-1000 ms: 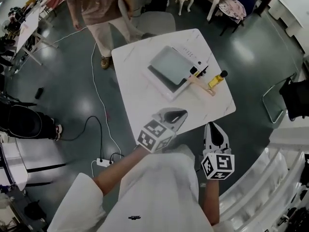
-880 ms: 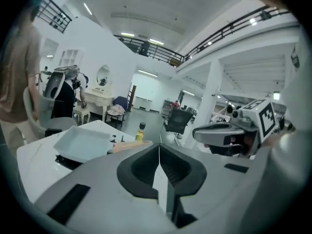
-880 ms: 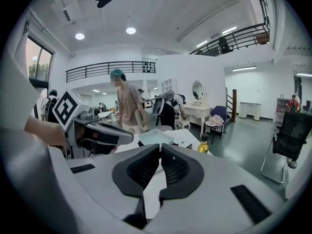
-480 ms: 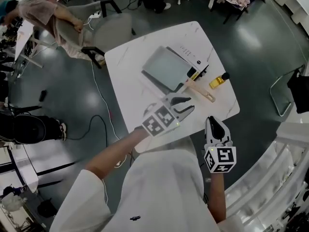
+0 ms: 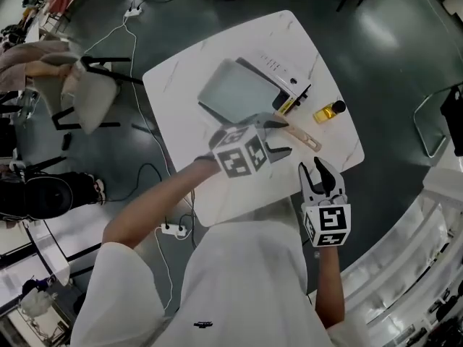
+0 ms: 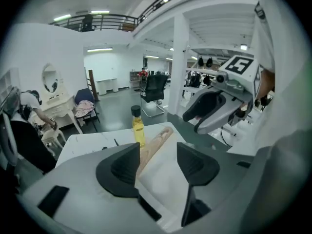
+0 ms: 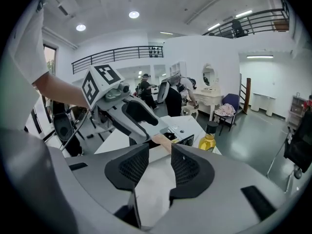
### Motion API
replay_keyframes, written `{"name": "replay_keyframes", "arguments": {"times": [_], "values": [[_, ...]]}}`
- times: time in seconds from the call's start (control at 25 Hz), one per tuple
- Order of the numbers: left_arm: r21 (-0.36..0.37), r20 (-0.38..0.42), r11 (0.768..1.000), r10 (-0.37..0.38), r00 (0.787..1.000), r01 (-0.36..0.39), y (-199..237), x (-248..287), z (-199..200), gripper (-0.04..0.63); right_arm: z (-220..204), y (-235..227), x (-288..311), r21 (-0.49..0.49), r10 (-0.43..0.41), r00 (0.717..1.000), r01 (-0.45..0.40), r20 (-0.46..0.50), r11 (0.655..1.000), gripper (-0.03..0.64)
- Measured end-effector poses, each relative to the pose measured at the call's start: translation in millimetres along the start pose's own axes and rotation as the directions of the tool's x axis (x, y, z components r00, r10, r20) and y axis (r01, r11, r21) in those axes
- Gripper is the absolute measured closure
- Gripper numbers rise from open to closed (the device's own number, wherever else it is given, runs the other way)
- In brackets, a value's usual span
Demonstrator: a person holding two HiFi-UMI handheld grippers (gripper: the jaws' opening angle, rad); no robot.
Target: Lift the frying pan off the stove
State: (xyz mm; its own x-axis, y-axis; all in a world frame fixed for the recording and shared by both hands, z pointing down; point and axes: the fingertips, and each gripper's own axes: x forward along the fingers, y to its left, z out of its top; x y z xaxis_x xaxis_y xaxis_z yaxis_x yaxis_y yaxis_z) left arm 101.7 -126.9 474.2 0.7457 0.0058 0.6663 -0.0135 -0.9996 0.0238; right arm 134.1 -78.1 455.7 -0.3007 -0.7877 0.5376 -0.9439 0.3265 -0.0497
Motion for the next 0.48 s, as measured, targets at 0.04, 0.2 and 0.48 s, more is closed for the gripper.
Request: {"name": "replay_keyframes", "arguments": {"times": [0.04, 0.2, 0.48], "values": [[0.016, -0.014, 1.000, -0.019, 1.000, 0.020, 1.8, 5.0, -0.8, 0.362, -1.1, -4.8, 4.2, -0.005, 0.003, 1.000, -0.003, -0.004, 1.000, 0.483], [0.088, -0.060, 0.991, -0.091, 0.994, 0.097, 8.8, 26.2, -7.8, 0.350, -11.3, -29.7, 16.9, -0.025, 0.004, 1.000, -0.004, -0.026, 1.000, 0.463], [0.228, -0.198, 0.944, -0.197, 0.960, 0.240, 12.2, 57.1, -12.9, 0.337, -24.2, -46.9, 29.0, -0.025, 0.038, 0.996, -0.040, -0.074, 0.999, 0.430]]}}
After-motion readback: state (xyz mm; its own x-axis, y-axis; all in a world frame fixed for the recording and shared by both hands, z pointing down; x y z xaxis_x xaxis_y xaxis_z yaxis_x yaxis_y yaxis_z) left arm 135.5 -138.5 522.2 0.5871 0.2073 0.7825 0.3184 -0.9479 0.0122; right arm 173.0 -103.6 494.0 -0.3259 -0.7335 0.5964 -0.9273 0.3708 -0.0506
